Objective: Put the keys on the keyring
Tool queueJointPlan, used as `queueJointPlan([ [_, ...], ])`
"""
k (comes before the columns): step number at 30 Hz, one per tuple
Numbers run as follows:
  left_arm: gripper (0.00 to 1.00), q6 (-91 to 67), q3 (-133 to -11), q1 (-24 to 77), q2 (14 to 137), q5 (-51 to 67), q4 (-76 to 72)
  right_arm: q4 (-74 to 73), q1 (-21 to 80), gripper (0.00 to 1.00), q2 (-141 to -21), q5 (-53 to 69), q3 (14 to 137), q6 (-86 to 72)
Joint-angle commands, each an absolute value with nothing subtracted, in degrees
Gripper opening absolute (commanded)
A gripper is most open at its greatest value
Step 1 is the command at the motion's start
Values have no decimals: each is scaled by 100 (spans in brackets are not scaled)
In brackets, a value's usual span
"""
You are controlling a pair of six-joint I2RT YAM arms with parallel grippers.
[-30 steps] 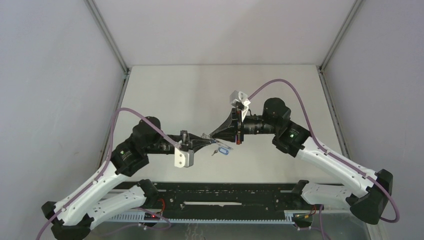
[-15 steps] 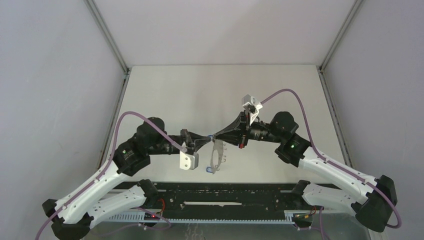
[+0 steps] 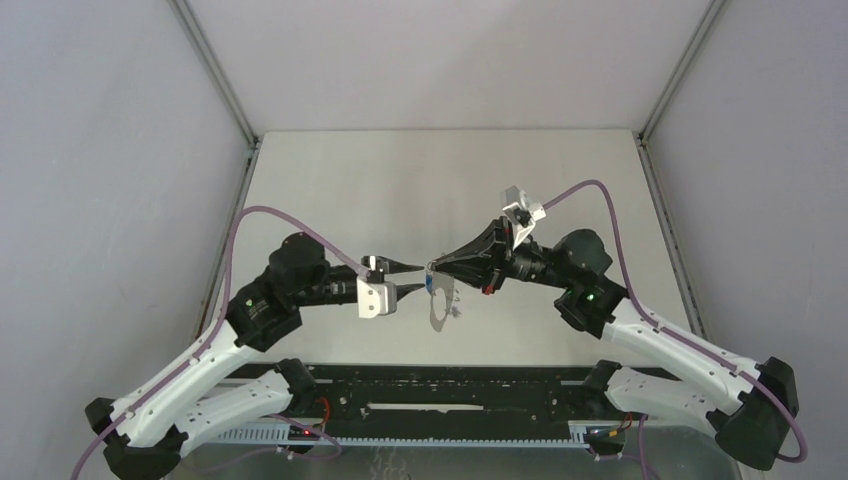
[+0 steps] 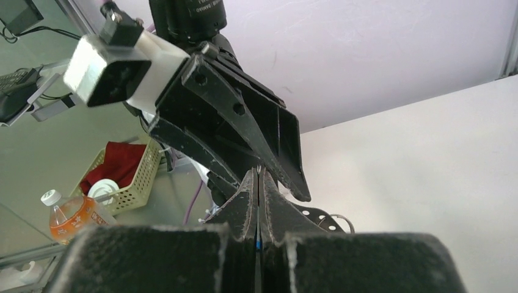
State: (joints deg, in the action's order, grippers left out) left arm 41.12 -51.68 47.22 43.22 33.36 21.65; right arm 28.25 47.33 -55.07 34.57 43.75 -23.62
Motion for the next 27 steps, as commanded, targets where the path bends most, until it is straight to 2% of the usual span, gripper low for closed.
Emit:
queueJointPlan([
  [1, 34, 3319, -5122, 4698, 4352, 3336, 1209, 3278, 4770, 0, -5553, 3485, 4386, -2496],
  [5, 24, 3114, -4940, 4696, 4341, 3539, 893, 3326, 4774, 0, -5602, 3524, 4386, -2516],
  [8, 9, 2975, -4854, 4694, 4292, 3620, 723, 3286, 4788, 0, -5622, 3533, 4387, -2489],
  [11, 1, 2913, -4867, 4693, 4264, 3779, 707, 3268, 4782, 0, -5665, 3557, 4391, -2470],
  [24, 0, 2671, -4893, 4571, 4186, 3840, 478, 2974, 4791, 0, -5625, 3461, 4393, -2206],
  [25, 4, 2787, -4870, 4545, 4172, 3830, 599, 2978, 4746, 0, -5591, 3470, 4394, -2210],
  [27, 19, 2934, -4783, 4448, 4150, 3757, 851, 2962, 4629, 0, -5500, 3483, 4394, -2215],
])
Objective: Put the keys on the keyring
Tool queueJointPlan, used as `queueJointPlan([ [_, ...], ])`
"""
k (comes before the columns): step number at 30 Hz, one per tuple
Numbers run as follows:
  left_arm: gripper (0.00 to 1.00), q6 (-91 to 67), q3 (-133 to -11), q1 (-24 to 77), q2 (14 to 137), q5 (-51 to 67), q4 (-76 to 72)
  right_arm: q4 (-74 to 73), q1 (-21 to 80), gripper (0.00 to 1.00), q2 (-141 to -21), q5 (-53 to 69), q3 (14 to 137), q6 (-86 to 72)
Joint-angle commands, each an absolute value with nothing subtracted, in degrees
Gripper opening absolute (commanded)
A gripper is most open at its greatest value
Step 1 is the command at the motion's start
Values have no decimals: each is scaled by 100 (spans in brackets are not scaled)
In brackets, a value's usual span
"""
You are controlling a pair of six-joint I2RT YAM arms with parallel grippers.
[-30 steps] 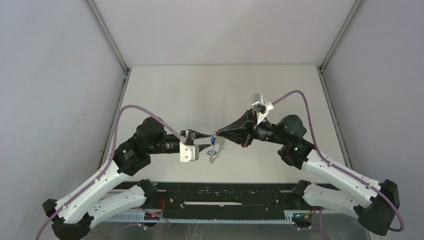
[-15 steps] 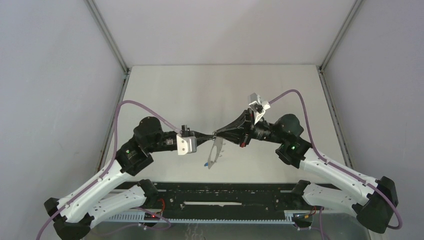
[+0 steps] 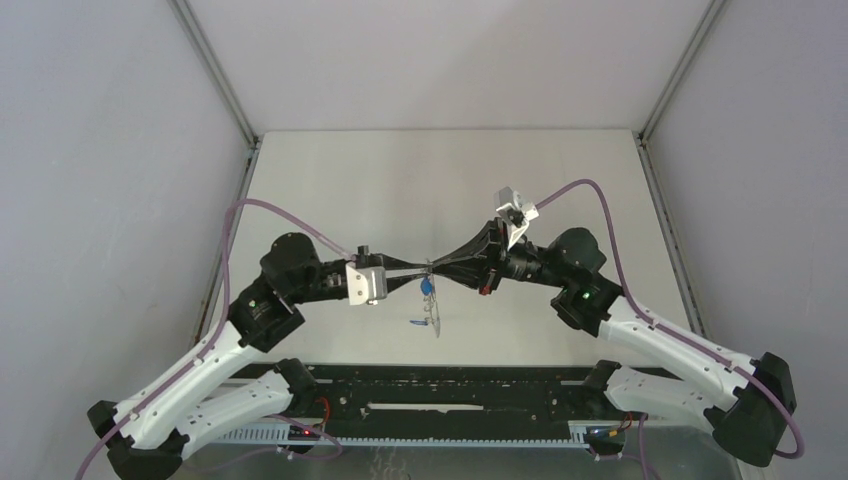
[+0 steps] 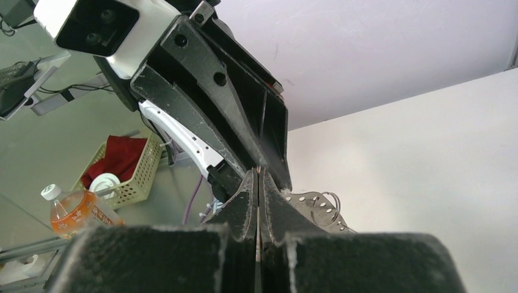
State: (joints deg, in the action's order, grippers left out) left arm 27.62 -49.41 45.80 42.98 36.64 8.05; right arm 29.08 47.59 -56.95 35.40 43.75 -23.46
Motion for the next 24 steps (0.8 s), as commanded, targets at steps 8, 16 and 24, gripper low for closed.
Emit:
queueJointPlan([
  [8, 43, 2660, -4358, 4342, 4039, 4385, 1219, 2890, 4494, 0, -5450, 3559, 4395, -2274],
  [16, 100, 1563, -3982, 4518, 3994, 4832, 715, 1915, 4674, 0, -5388, 2446, 4731, -1721],
  [24, 100, 591, -3611, 4910, 4225, 2877, 26, 1330, 5329, 0, -5550, 767, 5104, -1214],
])
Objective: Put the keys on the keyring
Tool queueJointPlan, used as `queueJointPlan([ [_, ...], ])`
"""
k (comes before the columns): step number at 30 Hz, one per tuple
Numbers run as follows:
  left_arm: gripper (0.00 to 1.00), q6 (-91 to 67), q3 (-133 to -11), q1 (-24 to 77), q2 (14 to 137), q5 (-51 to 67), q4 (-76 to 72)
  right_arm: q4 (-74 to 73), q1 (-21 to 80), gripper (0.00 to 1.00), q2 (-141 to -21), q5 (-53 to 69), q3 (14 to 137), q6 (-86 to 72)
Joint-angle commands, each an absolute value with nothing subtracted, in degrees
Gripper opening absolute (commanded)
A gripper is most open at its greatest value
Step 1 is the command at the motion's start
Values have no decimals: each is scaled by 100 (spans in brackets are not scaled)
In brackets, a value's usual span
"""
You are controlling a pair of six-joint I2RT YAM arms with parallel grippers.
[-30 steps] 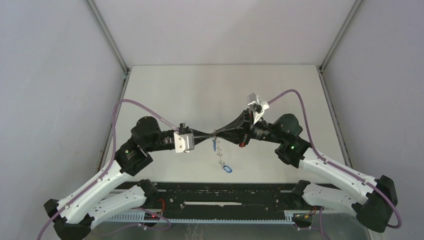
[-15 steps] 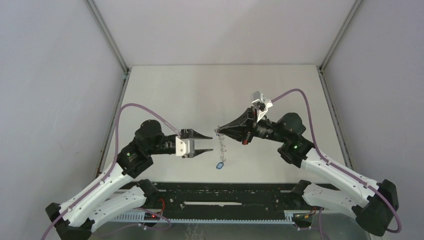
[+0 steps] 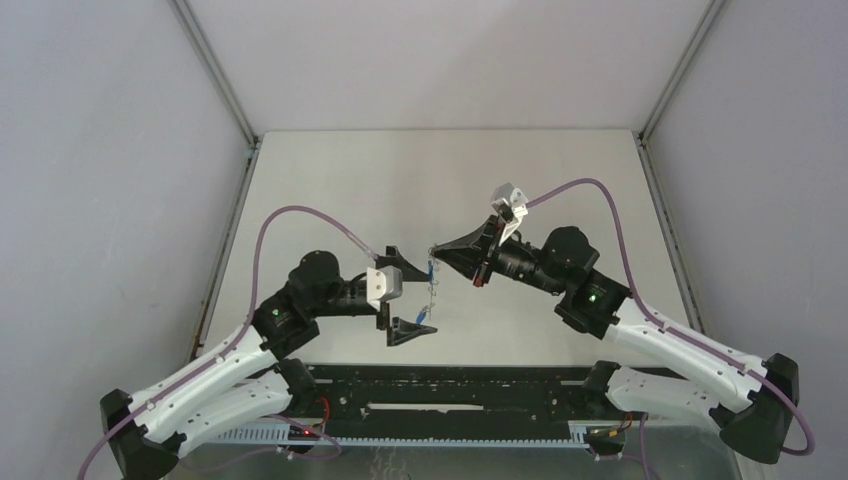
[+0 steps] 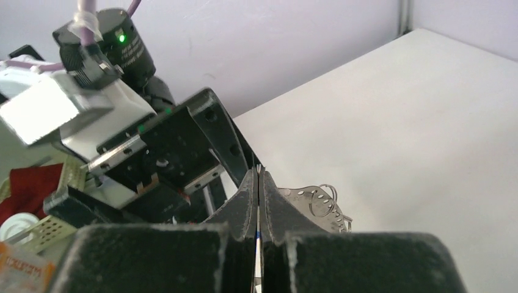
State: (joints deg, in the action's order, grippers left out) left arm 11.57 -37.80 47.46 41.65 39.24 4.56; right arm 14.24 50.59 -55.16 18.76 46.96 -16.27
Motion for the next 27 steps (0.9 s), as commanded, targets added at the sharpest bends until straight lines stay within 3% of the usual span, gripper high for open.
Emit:
queueJointPlan([
  [1, 100, 612, -3559, 4954, 4215, 2737, 25, 1273, 5390, 0, -5593, 584, 5163, -1179],
  [5, 96, 709, -3464, 5166, 4223, 2091, -216, 1129, 5713, 0, -5702, -298, 5321, -995],
  [8, 85, 756, -3477, 5284, 4234, 1804, -185, 1132, 5845, 0, -5722, -661, 5326, -980],
  [12, 36, 1078, -3386, 5283, 4235, 674, -262, 1057, 5944, 0, -5657, -792, 5326, -949],
  [17, 2, 1423, -3289, 5252, 4236, -234, -356, 855, 5977, 0, -5565, -858, 5326, -1059],
  [23, 0, 2037, -3202, 5090, 4333, 28, -668, 460, 5977, 2, -5473, -834, 5326, -1398],
  [27, 0, 2391, -3340, 4593, 4539, 1005, -625, 39, 5863, 25, -5388, -1061, 5288, -1693],
])
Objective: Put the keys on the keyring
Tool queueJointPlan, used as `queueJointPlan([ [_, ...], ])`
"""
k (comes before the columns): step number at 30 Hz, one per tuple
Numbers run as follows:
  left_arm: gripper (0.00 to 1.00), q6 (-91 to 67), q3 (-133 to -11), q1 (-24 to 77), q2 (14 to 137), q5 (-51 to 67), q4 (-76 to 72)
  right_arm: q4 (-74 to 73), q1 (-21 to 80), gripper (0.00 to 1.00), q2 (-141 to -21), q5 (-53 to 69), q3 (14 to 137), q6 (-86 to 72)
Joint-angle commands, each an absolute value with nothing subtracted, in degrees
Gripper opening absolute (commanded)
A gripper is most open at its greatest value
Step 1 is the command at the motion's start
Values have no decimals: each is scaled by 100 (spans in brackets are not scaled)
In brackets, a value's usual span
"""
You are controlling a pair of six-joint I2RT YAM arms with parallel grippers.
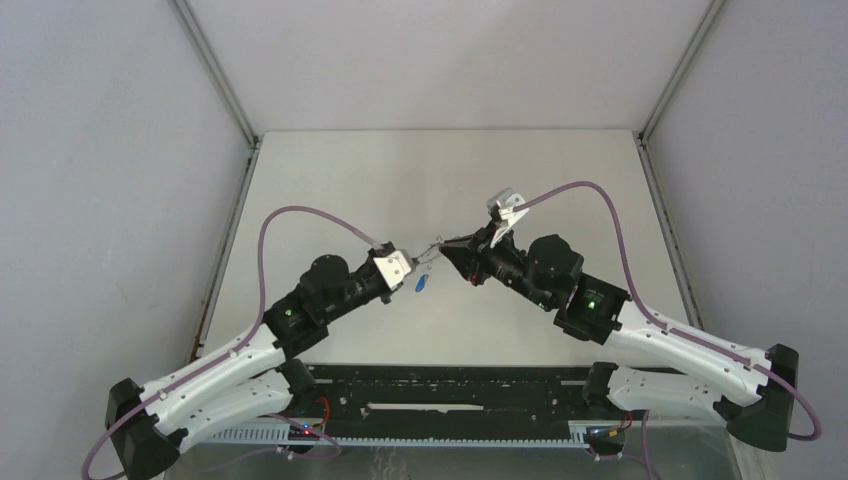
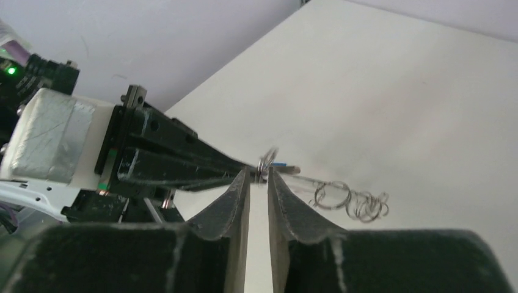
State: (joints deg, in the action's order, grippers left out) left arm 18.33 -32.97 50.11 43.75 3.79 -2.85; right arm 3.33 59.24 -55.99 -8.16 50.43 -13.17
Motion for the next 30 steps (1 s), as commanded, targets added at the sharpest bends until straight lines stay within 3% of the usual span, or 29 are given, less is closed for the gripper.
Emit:
queueJointPlan([
  [1, 0, 2470, -3443, 4460, 4649, 1166, -455, 28, 5777, 29, -5349, -1063, 5246, -1763],
  [2, 0, 2629, -3547, 4374, 4752, 1271, -330, -127, 5705, 35, -5302, -1048, 5185, -1816],
  [3, 0, 2905, -3618, 4323, 4837, 1320, -236, -125, 5627, 51, -5254, -988, 5119, -1833],
  [4, 0, 3294, -3652, 4277, 4916, 1335, -216, -172, 5521, 80, -5222, -932, 5086, -1862],
  [5, 0, 3635, -3663, 4233, 4983, 1282, -260, -239, 5414, 97, -5190, -898, 5074, -1897],
  [12, 0, 5605, -4020, 3837, 5832, 502, -634, -527, 4797, 100, -4792, -871, 4948, -1988],
  [15, 0, 6747, -3722, 3771, 6382, -233, -1839, -624, 4528, 100, -4580, -896, 4782, -2117],
  [20, 0, 8230, -3032, 4006, 7002, -203, -2511, -697, 4149, 100, -4313, -792, 4462, -2403],
  [30, 0, 7702, -3153, 5114, 8909, -1680, -2732, -1027, 3819, 100, -3769, -904, 4156, -2673],
])
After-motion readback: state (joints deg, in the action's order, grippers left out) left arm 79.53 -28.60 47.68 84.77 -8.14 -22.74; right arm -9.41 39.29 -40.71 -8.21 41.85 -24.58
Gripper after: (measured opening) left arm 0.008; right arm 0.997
